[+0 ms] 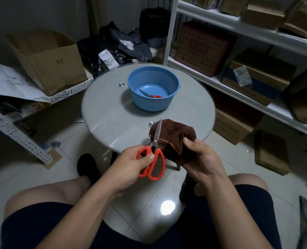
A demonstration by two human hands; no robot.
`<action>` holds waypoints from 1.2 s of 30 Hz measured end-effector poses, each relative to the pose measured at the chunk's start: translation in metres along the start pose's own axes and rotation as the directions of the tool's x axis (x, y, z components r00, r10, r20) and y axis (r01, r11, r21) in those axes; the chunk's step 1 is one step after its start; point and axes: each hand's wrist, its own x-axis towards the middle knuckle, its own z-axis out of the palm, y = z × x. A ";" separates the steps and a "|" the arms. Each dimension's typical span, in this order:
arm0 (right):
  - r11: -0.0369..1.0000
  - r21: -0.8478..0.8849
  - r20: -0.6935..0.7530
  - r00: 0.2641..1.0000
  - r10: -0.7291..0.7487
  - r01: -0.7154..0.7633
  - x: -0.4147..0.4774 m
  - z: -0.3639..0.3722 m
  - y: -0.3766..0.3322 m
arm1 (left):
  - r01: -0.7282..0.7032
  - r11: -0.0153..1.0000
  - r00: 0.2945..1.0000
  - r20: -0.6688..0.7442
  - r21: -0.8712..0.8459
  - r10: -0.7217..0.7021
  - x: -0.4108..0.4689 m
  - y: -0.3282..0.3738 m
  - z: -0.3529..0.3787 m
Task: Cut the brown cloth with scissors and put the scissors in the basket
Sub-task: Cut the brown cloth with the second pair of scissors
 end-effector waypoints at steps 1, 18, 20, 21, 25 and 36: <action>1.000 -0.024 0.010 1.000 0.008 -0.008 0.000 0.001 0.002 | 0.009 1.000 1.000 0.009 -0.003 -0.009 0.000 0.001 0.000; 0.973 -0.227 0.128 0.989 0.071 -0.040 -0.003 0.004 0.008 | -0.100 0.967 0.995 0.010 0.236 0.100 -0.001 0.000 0.002; 0.964 -0.262 0.096 0.993 0.072 -0.045 -0.002 0.009 0.011 | -0.104 0.960 0.995 0.020 0.258 0.102 -0.001 0.000 0.003; 0.960 -0.276 0.073 0.995 0.063 -0.041 -0.002 0.011 0.012 | -0.109 0.960 0.994 0.032 0.259 0.104 -0.001 -0.001 0.003; 0.943 -0.331 -0.034 0.999 -0.004 -0.007 -0.001 0.017 0.016 | -0.078 0.951 0.995 0.079 0.298 0.057 -0.002 0.003 0.004; 0.952 -0.301 -0.292 0.944 -0.153 0.061 0.002 -0.006 -0.050 | 0.022 0.920 0.997 -0.076 0.391 0.008 -0.007 0.009 0.001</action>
